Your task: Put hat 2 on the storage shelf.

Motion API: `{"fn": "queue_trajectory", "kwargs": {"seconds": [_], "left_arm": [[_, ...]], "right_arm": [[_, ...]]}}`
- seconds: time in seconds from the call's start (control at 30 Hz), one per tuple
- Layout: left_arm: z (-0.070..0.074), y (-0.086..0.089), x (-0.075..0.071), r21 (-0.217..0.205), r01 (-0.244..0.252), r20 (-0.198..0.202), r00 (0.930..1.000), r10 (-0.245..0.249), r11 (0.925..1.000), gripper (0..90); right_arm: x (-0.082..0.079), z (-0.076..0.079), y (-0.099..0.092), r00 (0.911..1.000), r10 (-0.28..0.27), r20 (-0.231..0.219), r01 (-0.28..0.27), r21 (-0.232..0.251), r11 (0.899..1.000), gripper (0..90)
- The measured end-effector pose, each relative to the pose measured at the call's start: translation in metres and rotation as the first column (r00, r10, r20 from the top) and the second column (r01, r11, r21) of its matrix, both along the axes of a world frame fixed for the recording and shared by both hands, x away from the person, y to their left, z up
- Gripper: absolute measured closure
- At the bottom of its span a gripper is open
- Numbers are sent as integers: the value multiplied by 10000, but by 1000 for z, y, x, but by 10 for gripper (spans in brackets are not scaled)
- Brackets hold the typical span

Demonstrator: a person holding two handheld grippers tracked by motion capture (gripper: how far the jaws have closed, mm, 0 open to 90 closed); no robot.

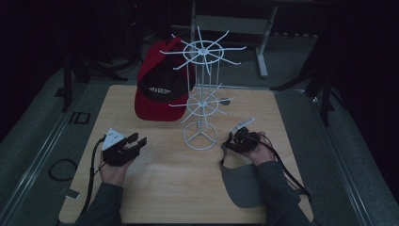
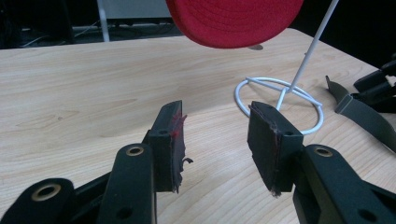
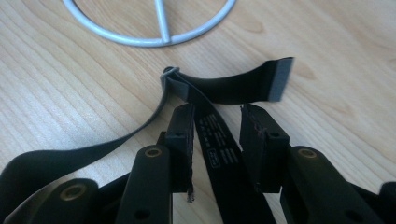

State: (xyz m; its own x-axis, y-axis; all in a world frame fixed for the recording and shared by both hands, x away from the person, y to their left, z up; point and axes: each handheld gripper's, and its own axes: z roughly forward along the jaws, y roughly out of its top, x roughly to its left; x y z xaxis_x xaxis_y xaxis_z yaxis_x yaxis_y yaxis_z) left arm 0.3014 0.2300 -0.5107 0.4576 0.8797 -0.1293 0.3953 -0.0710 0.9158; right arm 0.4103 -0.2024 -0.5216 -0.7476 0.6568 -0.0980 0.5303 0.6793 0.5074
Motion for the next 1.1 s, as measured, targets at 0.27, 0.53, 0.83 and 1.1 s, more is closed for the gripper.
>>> {"fn": "queue_trajectory", "kwargs": {"seconds": [0.27, 0.53, 0.83, 1.1], "left_arm": [[0, 2, -1, 6, -35, -4, 10000, 35, 10000, 563], [-1, 0, 0, -39, -29, -21, 10000, 29, 10000, 563], [-1, 1, 0, -28, -26, -30, 10000, 26, 10000, 563], [-1, 2, -1, -42, -36, -20, 10000, 36, 10000, 563]], "right_arm": [[3, 0, 7, 9996, 208, -210, -221, -608, 9979, 894], [-2, 13, 2, 9997, 193, 166, -180, -755, 9970, 890], [-1, 11, 6, 9991, 232, 344, -209, -658, 9976, 717], [3, 16, 15, 9976, 467, 520, -438, -552, 9975, 613]]}}
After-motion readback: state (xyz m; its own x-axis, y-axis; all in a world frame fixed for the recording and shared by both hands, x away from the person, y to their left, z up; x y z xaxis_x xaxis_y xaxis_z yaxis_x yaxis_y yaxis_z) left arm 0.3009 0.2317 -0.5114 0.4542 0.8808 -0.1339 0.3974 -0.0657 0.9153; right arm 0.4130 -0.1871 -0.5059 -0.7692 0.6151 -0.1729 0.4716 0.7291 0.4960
